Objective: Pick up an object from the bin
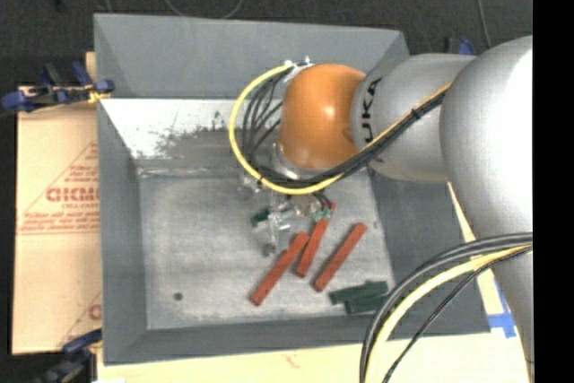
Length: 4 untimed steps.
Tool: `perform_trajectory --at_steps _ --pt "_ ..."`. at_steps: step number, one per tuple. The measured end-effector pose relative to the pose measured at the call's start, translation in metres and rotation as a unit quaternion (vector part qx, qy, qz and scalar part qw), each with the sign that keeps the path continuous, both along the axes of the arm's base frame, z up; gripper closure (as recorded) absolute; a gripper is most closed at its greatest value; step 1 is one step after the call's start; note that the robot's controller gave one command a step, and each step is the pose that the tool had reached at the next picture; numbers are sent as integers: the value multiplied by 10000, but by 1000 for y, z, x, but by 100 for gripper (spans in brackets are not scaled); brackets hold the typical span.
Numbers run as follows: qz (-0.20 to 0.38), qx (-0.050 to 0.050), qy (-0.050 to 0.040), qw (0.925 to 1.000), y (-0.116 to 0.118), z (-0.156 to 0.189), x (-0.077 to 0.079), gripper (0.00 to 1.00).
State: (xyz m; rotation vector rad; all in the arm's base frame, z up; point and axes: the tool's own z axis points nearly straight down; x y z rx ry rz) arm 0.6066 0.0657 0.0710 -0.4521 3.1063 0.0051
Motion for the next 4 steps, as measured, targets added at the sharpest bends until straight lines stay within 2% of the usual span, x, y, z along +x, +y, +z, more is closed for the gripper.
perform_trajectory --at_steps 1,2,3,4 --pt "1817 -38 -30 9833 -82 0 2 0" --pt "1811 -8 -30 9835 -78 0 2 100" --pt "1806 -2 -27 9836 -77 0 2 0" --pt "1801 -2 -25 9836 -77 0 2 100"
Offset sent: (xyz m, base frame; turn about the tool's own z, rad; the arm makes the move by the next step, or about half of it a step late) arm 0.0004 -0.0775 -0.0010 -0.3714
